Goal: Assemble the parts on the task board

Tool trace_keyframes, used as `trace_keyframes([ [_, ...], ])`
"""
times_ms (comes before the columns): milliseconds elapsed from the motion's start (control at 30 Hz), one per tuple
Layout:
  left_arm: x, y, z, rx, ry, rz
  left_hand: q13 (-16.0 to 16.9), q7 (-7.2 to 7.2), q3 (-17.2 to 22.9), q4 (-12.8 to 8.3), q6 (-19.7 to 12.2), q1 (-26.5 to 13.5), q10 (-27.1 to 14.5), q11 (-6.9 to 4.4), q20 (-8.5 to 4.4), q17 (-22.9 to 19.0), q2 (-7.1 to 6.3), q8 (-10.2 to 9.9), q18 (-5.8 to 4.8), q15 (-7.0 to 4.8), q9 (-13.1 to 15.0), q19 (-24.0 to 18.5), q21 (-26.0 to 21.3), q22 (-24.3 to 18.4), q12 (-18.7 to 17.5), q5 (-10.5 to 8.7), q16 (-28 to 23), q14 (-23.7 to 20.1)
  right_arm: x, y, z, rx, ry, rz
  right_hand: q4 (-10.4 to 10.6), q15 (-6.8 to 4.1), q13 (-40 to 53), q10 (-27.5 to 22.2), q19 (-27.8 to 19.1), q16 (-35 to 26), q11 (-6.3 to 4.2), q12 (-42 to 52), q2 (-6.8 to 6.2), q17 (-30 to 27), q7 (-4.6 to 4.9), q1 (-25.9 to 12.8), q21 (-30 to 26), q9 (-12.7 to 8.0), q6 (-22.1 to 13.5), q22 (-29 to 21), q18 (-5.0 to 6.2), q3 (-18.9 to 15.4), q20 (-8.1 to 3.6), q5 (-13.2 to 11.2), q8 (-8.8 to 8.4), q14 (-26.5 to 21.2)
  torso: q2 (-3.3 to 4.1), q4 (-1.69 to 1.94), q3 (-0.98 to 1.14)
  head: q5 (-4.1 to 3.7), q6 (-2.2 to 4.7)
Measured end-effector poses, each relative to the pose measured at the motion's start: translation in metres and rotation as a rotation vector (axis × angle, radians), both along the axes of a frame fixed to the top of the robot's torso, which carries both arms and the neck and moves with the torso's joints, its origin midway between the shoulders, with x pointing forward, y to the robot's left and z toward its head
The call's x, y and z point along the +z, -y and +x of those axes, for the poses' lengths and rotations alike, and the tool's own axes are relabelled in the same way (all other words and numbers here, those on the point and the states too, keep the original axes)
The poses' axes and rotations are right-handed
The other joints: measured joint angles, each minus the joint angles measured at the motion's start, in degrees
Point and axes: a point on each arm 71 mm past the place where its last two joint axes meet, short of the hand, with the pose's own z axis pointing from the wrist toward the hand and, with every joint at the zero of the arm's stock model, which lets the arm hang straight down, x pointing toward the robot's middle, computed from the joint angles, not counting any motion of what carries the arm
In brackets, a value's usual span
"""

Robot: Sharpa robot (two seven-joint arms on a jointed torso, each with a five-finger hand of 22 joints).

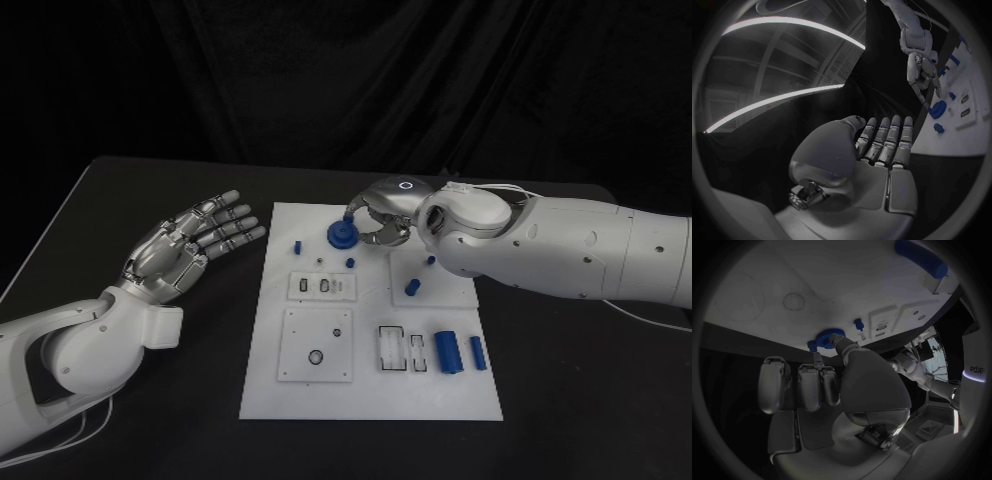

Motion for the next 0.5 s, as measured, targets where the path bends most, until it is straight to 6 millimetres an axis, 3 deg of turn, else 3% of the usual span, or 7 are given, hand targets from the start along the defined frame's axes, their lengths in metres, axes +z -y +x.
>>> trace_keyframes([
  [167,0.0,-0.003,-0.001,0.006,-0.001,0.001,0.0,0.0,0.3,0.0,0.0,-0.2,0.0,0.0,0.0,0.0,0.17,0.0,0.01,0.0,0.0,0.0,0.0,0.0,0.0,0.0,0.3,0.0,0.004,0.023,-0.005,-0.017,0.027,0.033,0.9,0.0,0.0,0.0,0.0,-0.5,0.0,0.0,0.67,0.0,-0.18,-0.7,0.0,-0.7,1.6,0.0,0.0,-0.9,0.0,-1.4,0.27,0.0,0.01,-0.01,0.0,-0.13,0.03],
  [500,0.0,-0.005,-0.002,0.008,-0.001,0.001,0.0,0.0,0.3,0.0,0.0,-0.2,0.0,-0.01,0.0,0.0,0.24,0.0,0.0,0.0,0.0,0.0,0.0,0.0,0.0,0.0,0.3,0.0,0.022,0.085,-0.027,-0.088,0.08,0.087,3.9,0.0,0.0,-2.0,-0.2,-2.9,0.03,-1.9,1.64,0.0,-0.54,-1.6,-1.2,-2.4,5.3,0.0,0.0,-3.3,-0.21,-7.8,0.27,0.0,0.0,-0.07,0.03,-0.17,0.24],
])
